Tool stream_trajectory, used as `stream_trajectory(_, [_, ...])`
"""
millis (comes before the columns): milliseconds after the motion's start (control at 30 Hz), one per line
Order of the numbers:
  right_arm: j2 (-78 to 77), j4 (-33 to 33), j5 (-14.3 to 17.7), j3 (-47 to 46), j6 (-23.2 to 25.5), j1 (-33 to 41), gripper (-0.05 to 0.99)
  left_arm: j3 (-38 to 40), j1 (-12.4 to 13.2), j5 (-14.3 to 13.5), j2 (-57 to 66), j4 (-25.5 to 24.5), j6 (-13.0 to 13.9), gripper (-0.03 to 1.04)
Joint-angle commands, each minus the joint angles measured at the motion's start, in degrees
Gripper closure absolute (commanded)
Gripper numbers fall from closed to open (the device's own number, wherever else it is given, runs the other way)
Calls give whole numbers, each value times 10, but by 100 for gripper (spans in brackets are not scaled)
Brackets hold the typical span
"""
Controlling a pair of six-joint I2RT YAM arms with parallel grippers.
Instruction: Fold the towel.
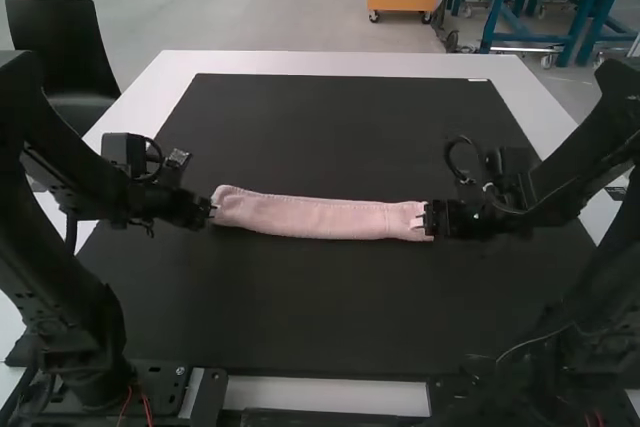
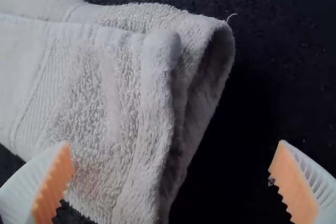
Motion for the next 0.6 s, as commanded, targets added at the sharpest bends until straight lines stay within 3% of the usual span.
stream_trajectory(0, [1,-2,31,11,13,-4,3,-3,15,10,-2,17,-1,4])
stream_trajectory(233, [1,-4,29,43,27,17,3,6,39,22,-4,32,-18,4])
stream_trajectory(567, [15,-2,35,63,41,56,3,16,47,33,-11,35,-44,4])
